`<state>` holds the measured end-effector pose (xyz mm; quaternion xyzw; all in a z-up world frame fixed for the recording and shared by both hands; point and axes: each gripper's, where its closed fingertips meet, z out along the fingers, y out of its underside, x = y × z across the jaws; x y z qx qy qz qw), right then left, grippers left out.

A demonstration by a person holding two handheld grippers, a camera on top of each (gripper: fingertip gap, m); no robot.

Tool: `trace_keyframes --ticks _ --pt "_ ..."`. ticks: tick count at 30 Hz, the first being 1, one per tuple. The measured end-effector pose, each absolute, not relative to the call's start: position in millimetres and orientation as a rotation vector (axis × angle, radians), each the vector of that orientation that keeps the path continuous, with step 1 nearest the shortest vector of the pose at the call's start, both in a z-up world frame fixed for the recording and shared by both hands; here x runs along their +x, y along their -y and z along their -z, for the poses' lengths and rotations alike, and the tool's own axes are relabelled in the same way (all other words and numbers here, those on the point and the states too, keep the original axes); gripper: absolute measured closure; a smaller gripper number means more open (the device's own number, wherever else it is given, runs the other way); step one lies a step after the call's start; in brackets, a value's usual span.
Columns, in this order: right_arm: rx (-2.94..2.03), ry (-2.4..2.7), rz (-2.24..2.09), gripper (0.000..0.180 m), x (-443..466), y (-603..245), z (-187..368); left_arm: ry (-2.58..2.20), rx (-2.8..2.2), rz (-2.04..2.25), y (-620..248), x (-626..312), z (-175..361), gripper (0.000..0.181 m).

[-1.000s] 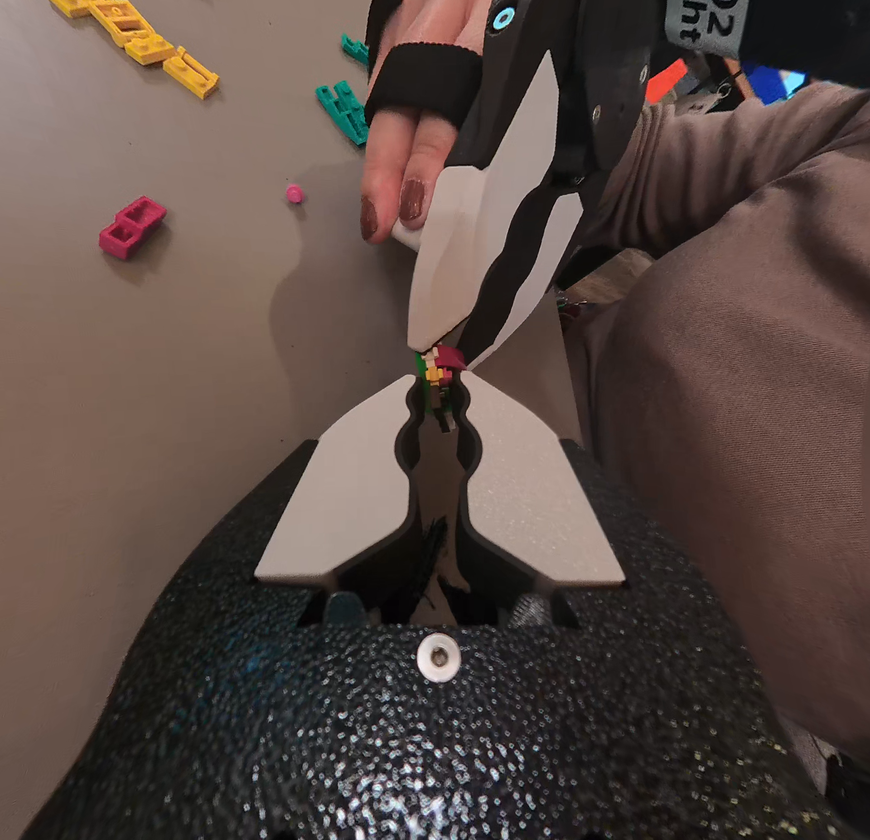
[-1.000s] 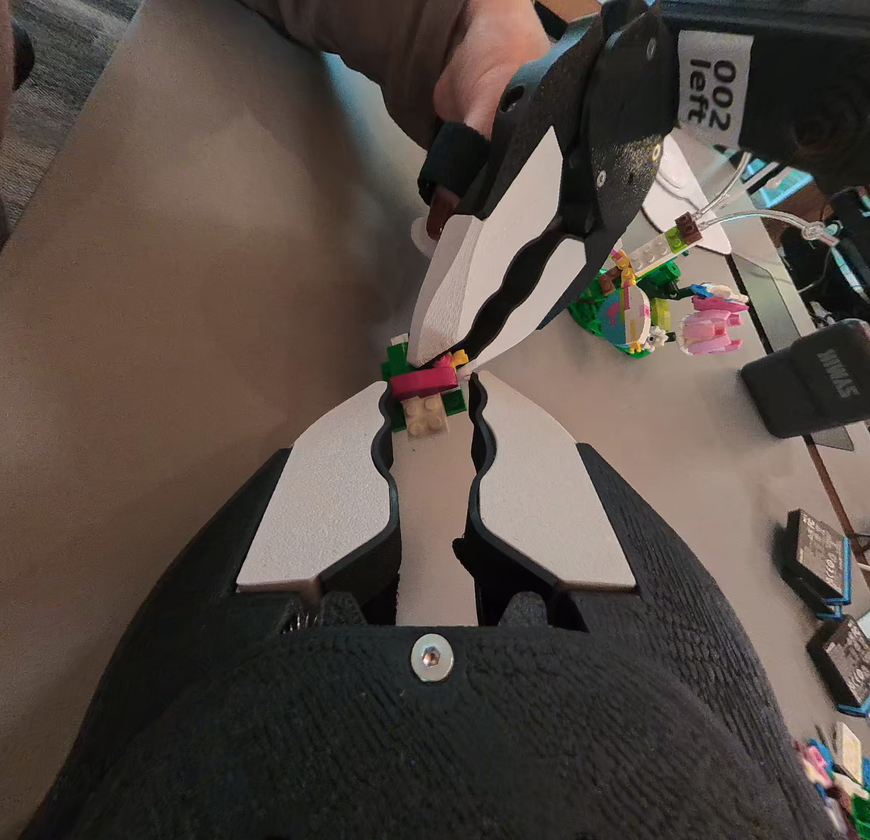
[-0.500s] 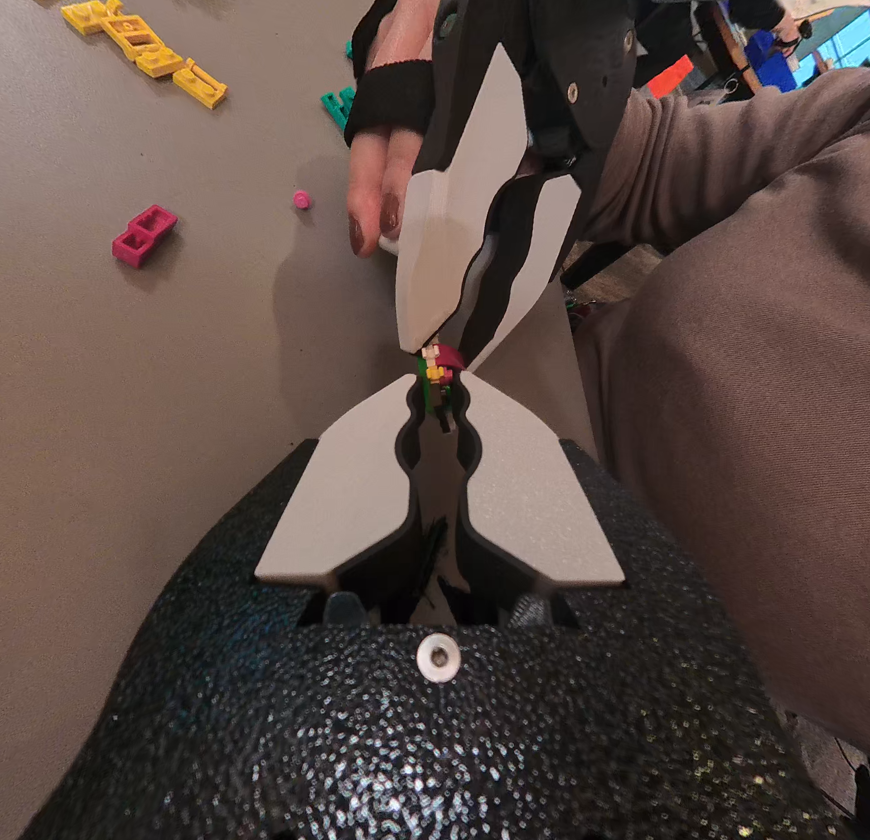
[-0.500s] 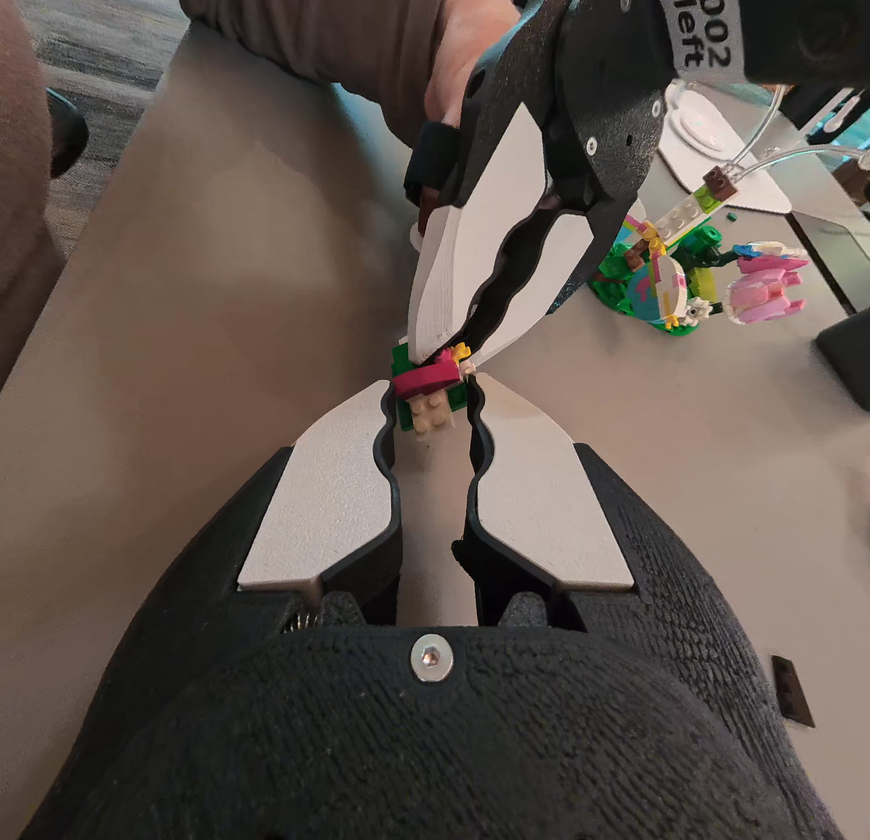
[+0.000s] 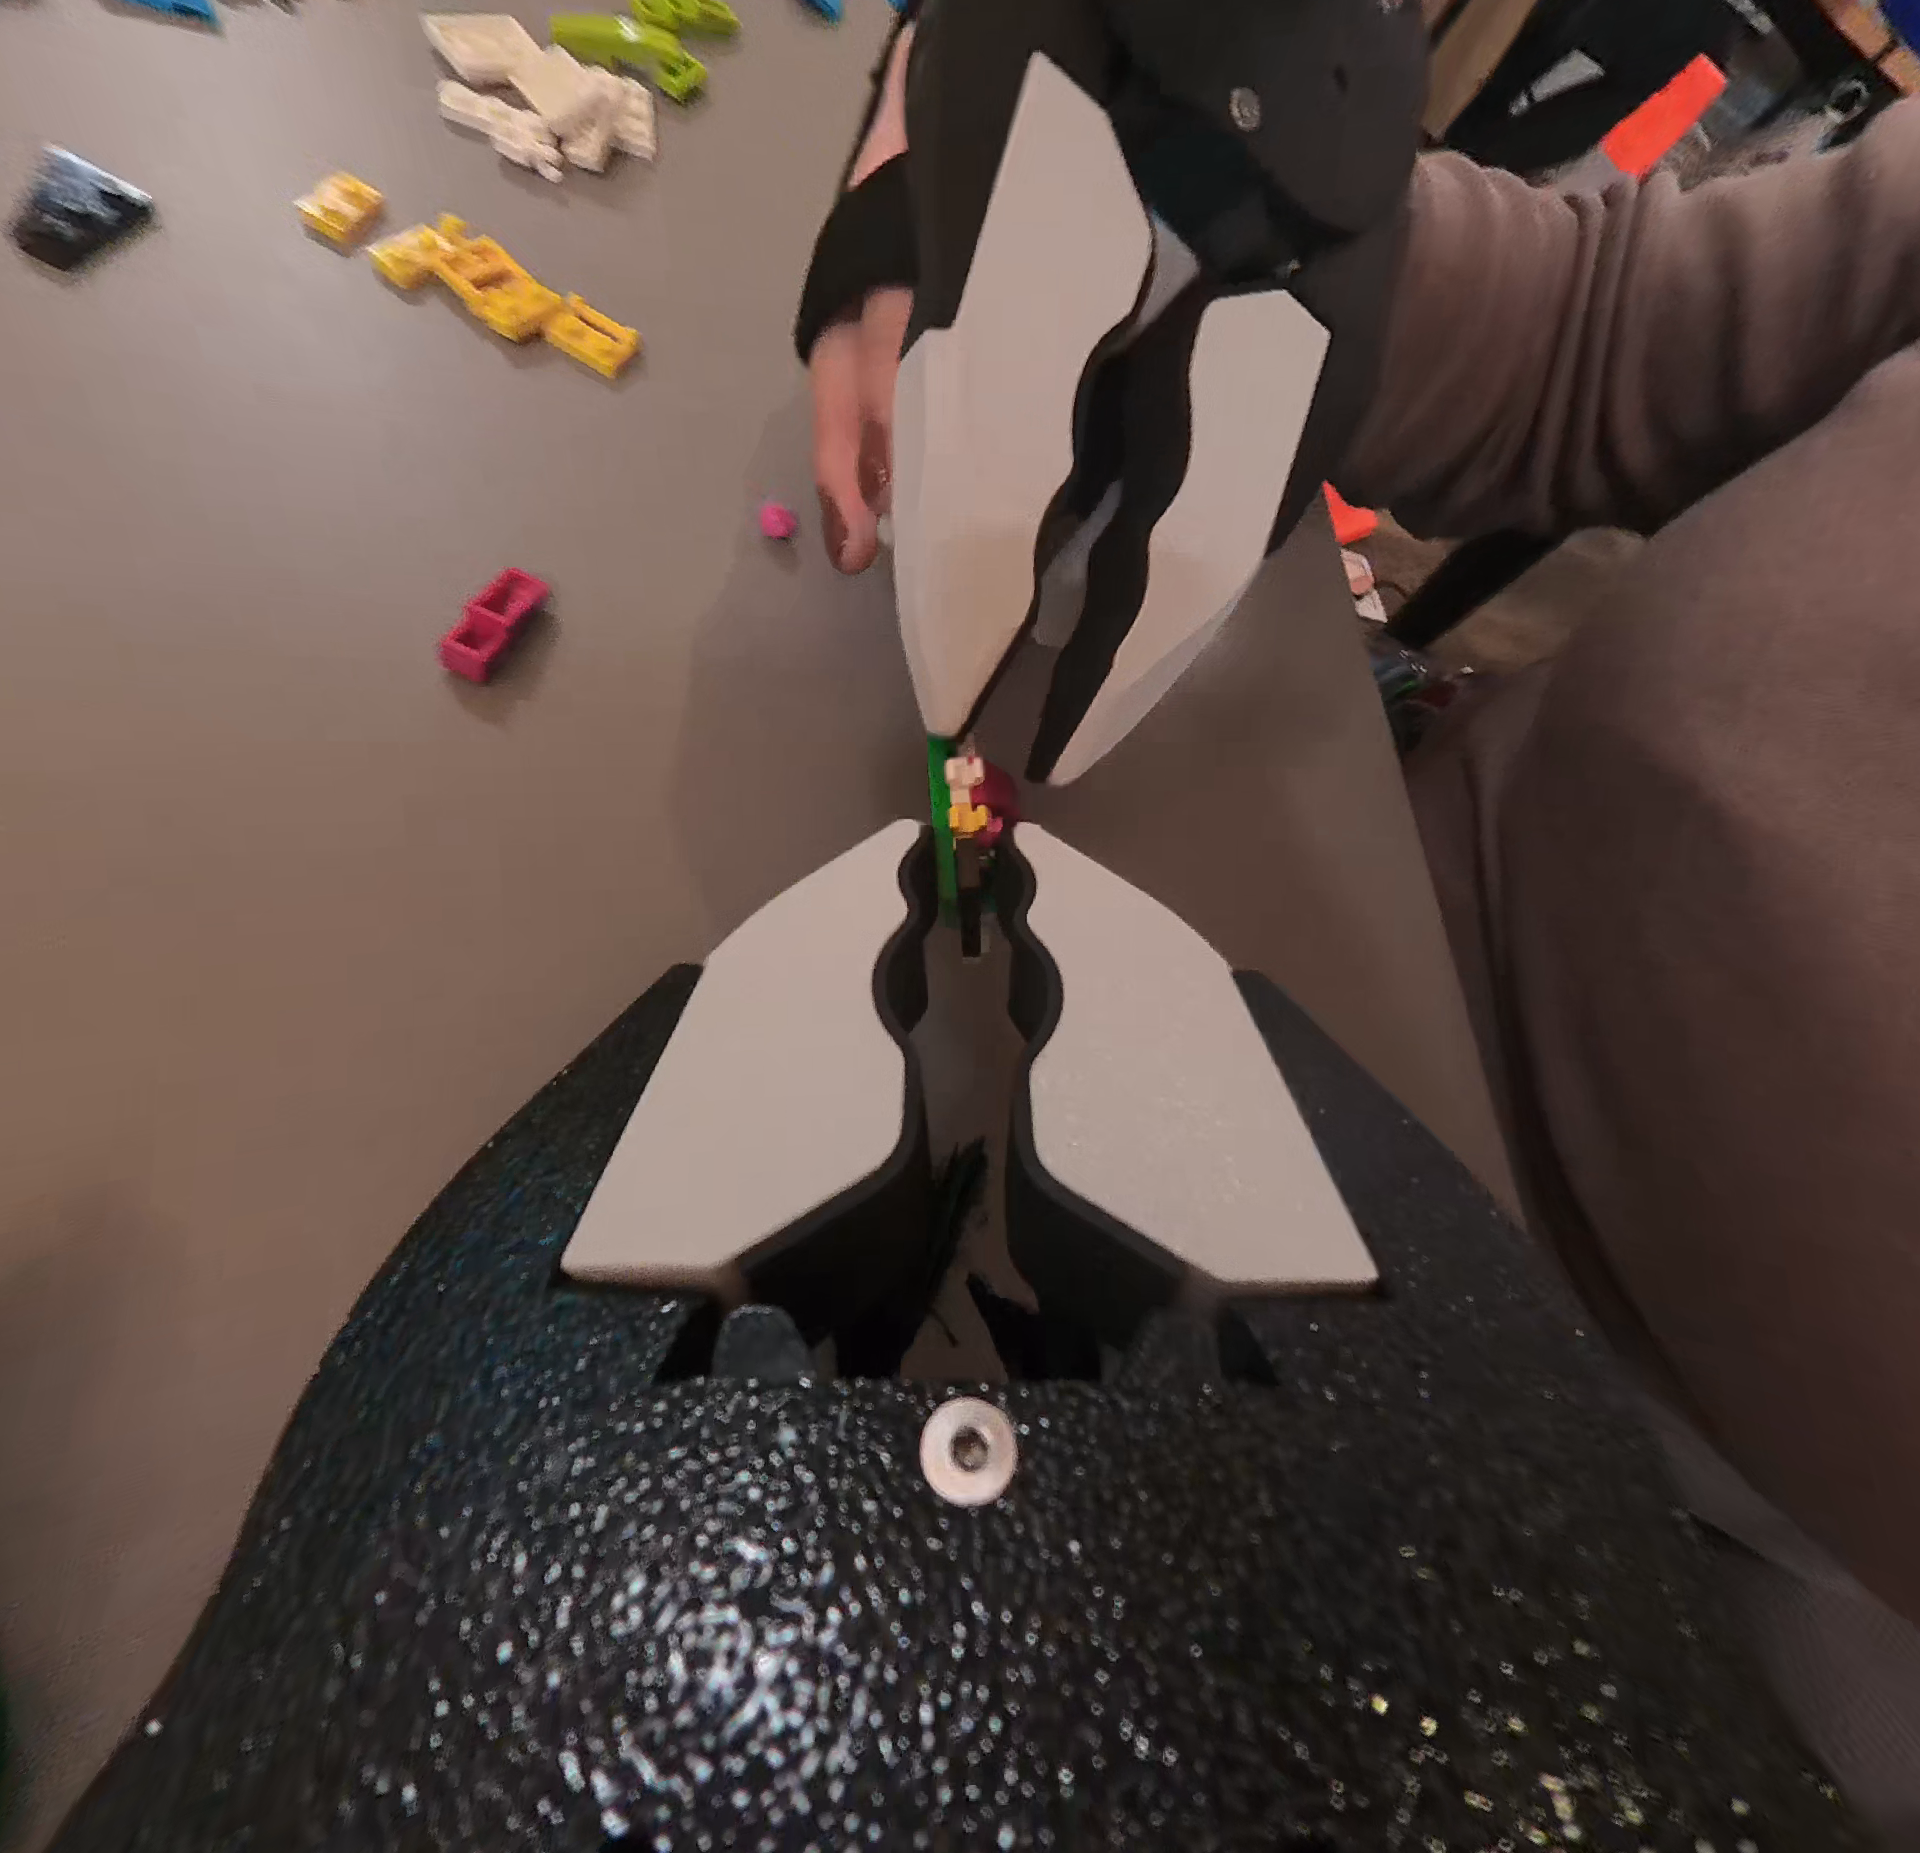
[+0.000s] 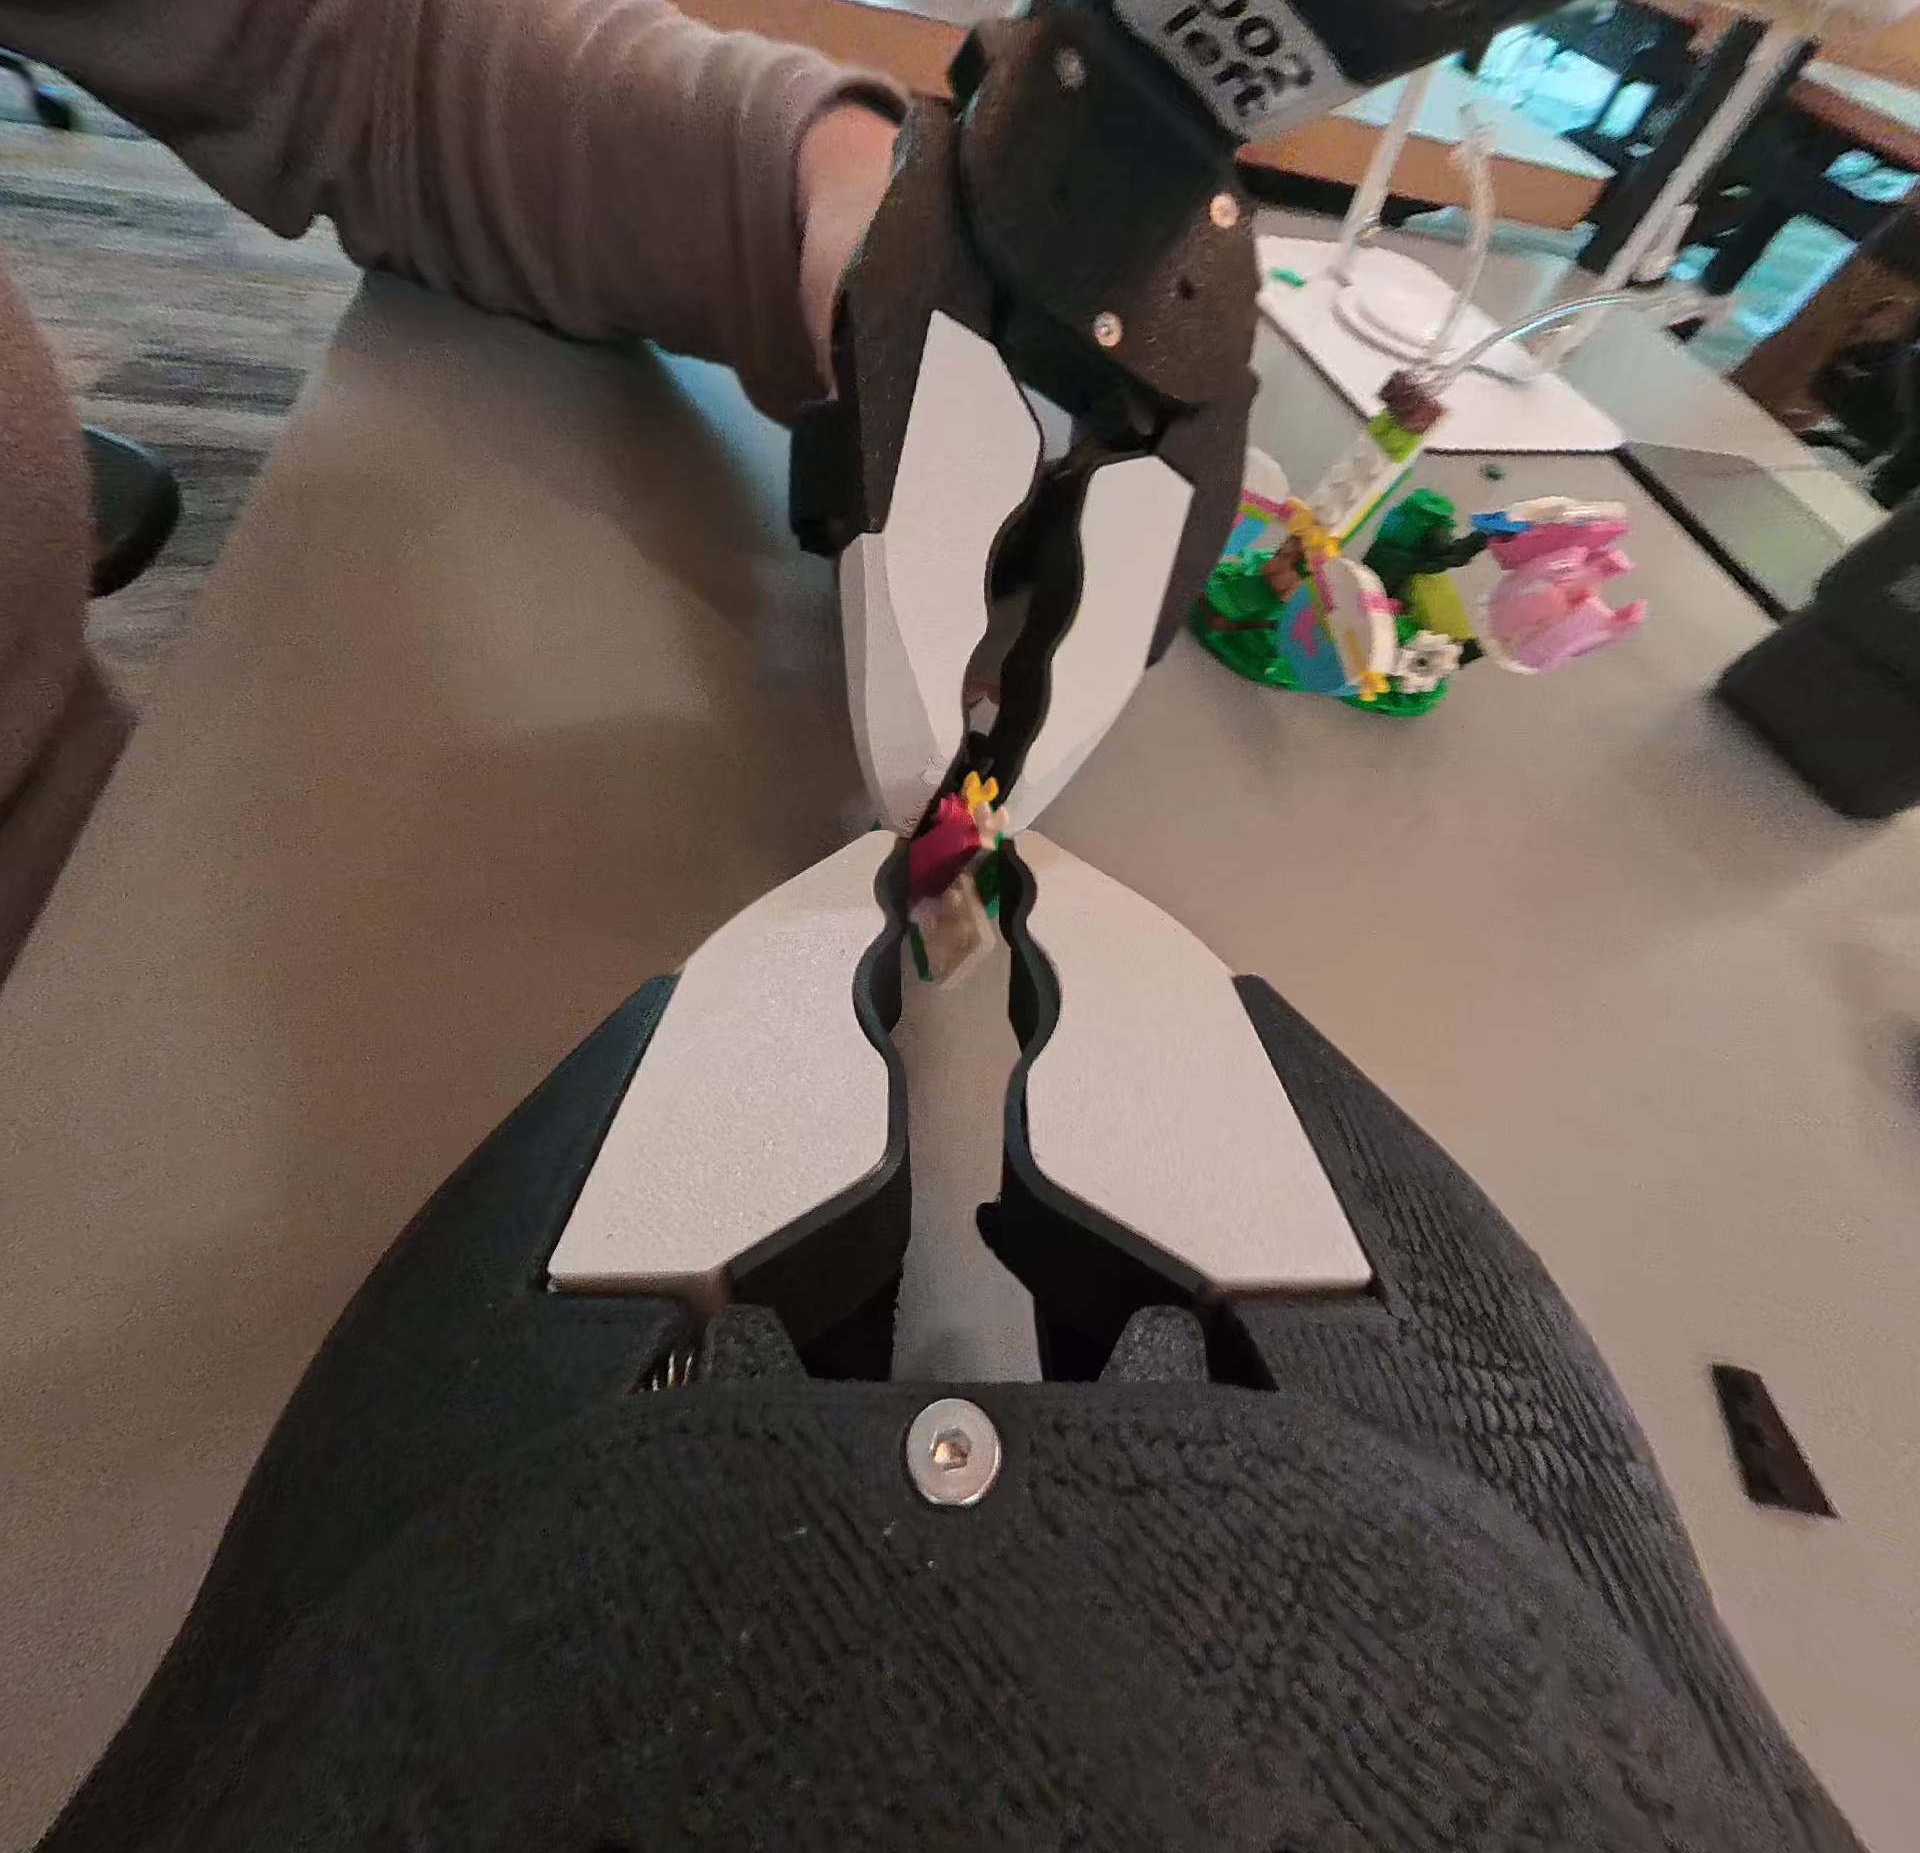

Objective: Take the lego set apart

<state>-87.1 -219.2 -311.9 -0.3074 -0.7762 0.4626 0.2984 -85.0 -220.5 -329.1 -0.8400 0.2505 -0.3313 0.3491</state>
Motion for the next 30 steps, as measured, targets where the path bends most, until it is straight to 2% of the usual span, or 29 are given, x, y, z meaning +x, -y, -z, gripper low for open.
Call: trace_keyframes --ticks 4,10,14,21,26,30 --pt "-0.889 1.972 -1.161 0.153 -94 202 307 -0.67 -2.076 0.753 211 -94 319 0.17" --pt "-0.985 1.941 -1.272 0.173 -94 200 304 -0.8 -1.914 0.57 207 -96 307 0.17" --pt "-0.952 1.914 -1.206 0.173 -95 196 299 -0.774 -1.888 0.531 204 -97 302 0.17" --pt "-0.682 1.838 -0.762 0.174 -103 188 295 -0.582 -1.963 0.581 196 -106 302 0.168" --pt "-0.806 1.782 -0.918 0.174 -104 184 289 -0.565 -1.895 0.533 191 -107 293 0.166" --pt "-0.936 1.674 -1.187 0.174 -102 182 272 -0.501 -1.83 0.619 190 -108 279 0.137"
